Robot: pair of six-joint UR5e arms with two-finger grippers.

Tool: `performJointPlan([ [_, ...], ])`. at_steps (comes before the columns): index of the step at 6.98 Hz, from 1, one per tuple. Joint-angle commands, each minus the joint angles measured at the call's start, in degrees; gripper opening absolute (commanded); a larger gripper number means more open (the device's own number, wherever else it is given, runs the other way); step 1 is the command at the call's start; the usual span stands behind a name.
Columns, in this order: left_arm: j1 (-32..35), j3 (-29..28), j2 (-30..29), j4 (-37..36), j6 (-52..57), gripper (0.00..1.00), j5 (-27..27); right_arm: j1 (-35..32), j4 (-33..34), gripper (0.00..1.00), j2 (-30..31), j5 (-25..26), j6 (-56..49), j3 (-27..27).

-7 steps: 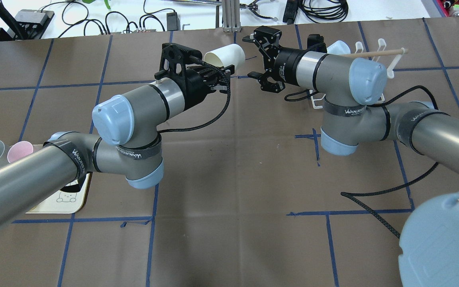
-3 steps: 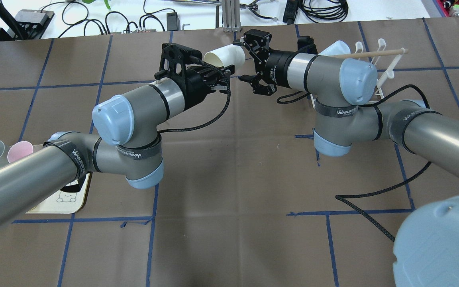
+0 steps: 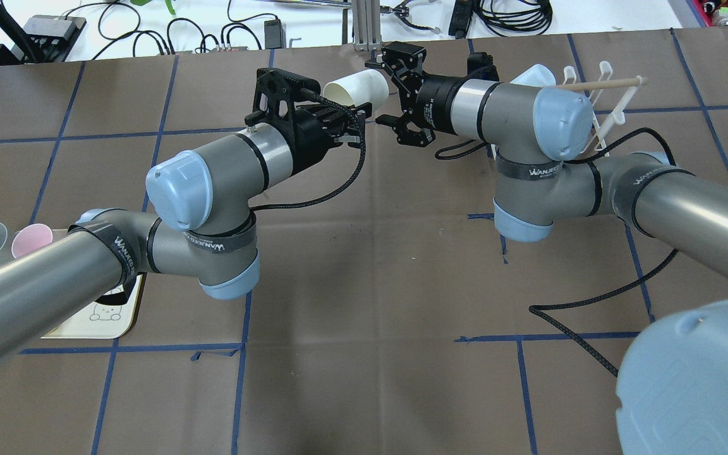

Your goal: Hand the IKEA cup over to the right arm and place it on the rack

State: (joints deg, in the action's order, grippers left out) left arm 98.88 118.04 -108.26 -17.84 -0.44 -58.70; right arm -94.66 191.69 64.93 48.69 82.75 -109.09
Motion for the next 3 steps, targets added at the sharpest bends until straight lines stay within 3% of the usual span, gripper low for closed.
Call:
performJointPlan([
  [1,0.0,0.0,0.06,0.0,0.0,0.0,-0.01,-0.7,-0.7,0.99,-0.42,0.18,-0.13,0.55],
  [3,0.0,0.0,-0.03,0.0,0.0,0.01,-0.1,-1.06,-0.79,0.99,-1.38,0.44,-0.04,1.59],
])
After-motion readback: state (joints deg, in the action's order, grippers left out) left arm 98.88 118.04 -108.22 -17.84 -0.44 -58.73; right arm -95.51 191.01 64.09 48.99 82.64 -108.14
